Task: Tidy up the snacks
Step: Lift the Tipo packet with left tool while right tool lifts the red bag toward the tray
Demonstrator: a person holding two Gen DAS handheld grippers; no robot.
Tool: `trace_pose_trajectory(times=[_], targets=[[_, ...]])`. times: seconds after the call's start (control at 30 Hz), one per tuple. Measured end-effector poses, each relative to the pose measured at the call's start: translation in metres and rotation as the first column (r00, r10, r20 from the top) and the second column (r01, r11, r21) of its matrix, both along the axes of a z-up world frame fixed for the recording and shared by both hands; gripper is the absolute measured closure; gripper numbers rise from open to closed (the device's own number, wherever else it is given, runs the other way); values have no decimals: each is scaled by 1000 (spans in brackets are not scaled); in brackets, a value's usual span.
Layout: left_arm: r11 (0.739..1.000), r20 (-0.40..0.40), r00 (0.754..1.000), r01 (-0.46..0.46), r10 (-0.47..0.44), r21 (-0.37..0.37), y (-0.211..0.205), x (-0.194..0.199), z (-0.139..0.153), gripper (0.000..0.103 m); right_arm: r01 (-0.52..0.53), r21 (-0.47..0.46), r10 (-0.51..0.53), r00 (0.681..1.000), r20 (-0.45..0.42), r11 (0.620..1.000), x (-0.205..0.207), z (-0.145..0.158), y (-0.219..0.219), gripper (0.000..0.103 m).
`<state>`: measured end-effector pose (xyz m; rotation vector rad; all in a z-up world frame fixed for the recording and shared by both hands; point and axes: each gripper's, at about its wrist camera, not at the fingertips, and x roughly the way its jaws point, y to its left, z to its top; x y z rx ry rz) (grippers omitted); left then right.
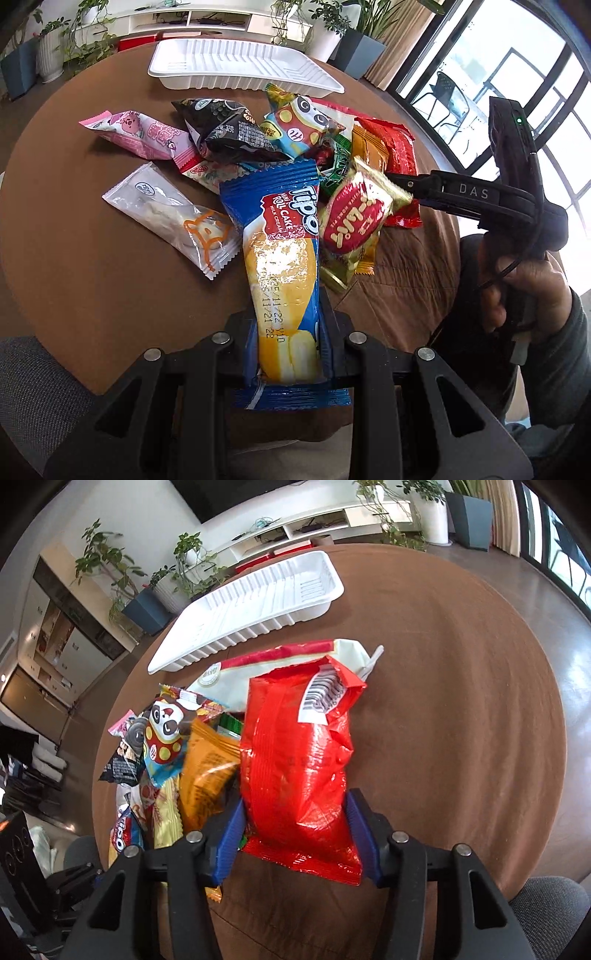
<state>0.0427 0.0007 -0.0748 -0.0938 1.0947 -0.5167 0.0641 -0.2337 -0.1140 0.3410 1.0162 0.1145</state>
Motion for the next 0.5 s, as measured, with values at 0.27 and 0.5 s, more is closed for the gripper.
trace_pose_trajectory(times=[0.27,0.5], targets=[[1000,3,1000,4,-4,24,-5,-1,-2,79,-8,21,7,1000,21,1000,-10,-3,-4,58],[1000,6,1000,-8,8,10,-1,-1,-1,79,53,77,-56,998,33,996,-21,-1,-21,60]])
